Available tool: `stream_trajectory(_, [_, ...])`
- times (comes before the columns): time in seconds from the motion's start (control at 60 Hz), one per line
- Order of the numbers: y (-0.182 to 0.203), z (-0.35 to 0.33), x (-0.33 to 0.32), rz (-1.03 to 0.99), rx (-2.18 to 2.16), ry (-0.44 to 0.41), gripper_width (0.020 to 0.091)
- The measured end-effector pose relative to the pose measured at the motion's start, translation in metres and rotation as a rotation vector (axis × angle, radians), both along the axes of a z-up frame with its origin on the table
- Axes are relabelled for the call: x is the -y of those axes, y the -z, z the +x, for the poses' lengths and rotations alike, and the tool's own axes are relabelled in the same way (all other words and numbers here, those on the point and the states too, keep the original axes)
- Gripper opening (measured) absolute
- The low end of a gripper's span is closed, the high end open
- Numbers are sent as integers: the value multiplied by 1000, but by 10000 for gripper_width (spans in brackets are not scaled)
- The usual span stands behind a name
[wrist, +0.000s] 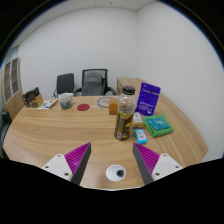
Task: Pour water
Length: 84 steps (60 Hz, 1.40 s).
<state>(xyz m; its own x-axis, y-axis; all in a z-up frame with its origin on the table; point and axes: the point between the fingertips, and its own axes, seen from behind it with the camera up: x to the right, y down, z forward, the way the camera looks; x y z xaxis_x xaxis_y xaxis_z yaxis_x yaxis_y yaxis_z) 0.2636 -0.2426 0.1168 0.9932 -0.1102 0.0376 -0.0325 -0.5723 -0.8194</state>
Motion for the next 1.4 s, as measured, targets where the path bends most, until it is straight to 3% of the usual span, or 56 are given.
stream_trajectory(0.167, [20,60,-78,70,-31,30,860])
stream_trajectory(0.367, [40,74,-152,121,-35,-9,829])
stream_trajectory(0.417, [45,73,-163,126,-34,-20,769])
stream_trajectory(0.517, [49,68,-175,150,-35,-44,530])
stream_trajectory(0.767, [47,65,-181,196,-14,-54,426])
stream_trajectory(0.867, [47,63,-182,181,7,-59,427])
stream_trajectory(0.883, [47,62,-183,179,11,-60,393])
stream_trajectory(1.017, [46,61,-184,157,46,-39,395])
stream_trajectory(1.167, [18,56,-194,152,156,1,393])
stream_trajectory(1.4, [-71,25,-254,148,537,13,394])
